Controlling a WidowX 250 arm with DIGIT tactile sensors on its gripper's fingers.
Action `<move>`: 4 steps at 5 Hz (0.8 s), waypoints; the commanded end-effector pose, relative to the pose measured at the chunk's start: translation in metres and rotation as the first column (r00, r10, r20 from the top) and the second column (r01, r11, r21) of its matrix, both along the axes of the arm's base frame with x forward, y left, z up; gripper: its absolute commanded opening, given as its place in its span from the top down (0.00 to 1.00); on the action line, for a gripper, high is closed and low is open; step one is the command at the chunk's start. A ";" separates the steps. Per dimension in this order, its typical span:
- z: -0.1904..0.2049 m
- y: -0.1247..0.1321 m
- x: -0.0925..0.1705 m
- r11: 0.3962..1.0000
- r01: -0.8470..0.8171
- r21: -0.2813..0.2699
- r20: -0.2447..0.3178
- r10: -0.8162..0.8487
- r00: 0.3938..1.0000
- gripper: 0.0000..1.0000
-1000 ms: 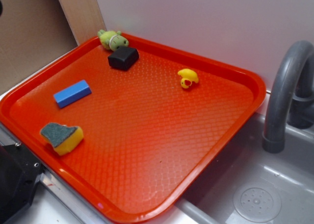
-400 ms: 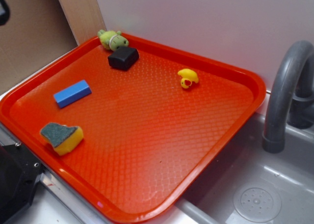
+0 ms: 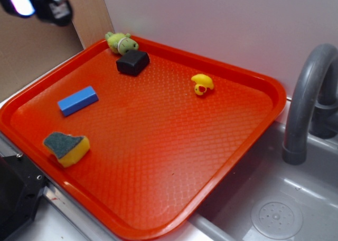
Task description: Grab the yellow duck.
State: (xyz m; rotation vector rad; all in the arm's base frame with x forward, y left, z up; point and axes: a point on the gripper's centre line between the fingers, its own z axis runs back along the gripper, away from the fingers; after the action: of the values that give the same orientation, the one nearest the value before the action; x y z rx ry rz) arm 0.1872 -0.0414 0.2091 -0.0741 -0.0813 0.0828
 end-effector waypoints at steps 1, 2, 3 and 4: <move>-0.027 -0.019 0.058 0.996 -0.084 -0.009 0.077 0.085 0.993 0.00; -0.049 -0.028 0.080 0.995 -0.102 0.009 0.085 0.101 0.991 0.00; -0.070 -0.047 0.095 0.995 -0.092 0.043 0.106 0.087 0.991 0.00; -0.090 -0.059 0.112 0.996 -0.086 0.012 0.116 0.084 0.990 0.00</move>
State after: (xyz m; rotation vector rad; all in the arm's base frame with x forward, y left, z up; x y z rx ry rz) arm 0.2893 -0.0944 0.0984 -0.0329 -0.1367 0.1683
